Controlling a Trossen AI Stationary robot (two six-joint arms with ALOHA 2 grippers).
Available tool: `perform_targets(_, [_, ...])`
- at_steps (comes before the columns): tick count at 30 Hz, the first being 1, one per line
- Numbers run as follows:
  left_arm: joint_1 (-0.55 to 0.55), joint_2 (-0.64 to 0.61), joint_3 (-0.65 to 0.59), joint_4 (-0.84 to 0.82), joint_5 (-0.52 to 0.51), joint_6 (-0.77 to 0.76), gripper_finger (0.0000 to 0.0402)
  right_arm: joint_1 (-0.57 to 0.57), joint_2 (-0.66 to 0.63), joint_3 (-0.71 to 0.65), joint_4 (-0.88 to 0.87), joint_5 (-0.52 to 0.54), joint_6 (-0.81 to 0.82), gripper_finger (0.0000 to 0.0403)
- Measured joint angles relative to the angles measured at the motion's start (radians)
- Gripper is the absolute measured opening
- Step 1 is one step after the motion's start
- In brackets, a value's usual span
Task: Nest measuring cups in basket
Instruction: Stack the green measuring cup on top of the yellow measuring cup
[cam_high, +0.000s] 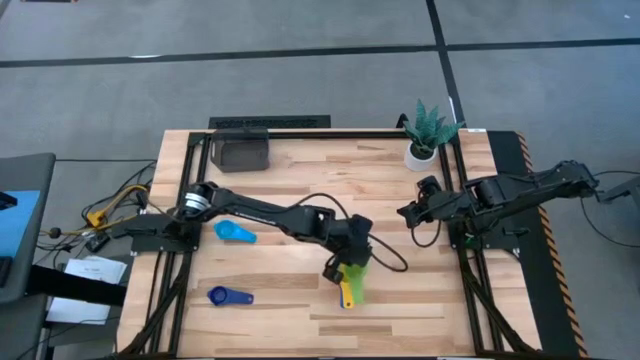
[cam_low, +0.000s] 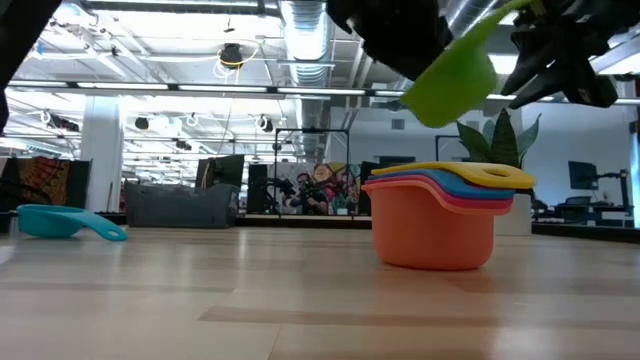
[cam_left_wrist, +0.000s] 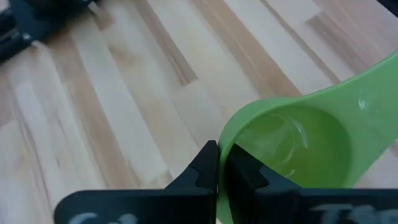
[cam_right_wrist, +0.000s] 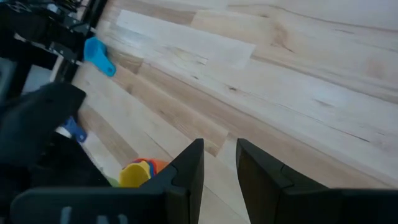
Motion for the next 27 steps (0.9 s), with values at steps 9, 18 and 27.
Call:
perform_targets(9, [0.001,0.008,0.001,-0.048,0.021,-0.067,0.0000,-0.001,0.029,0.000,0.004,0.002,0.002,0.0118])
perform_targets(18, [0.002,0.024,-0.001,-0.096,0.039,-0.045,0.0000,0.000,0.030,0.000,0.005,0.001,-0.002,0.0119])
perform_targets(27, [0.002,0.059,0.000,-0.103,0.013,-0.082,0.0012,0.003,0.029,0.000,0.013,-0.006,-0.004,0.0119])
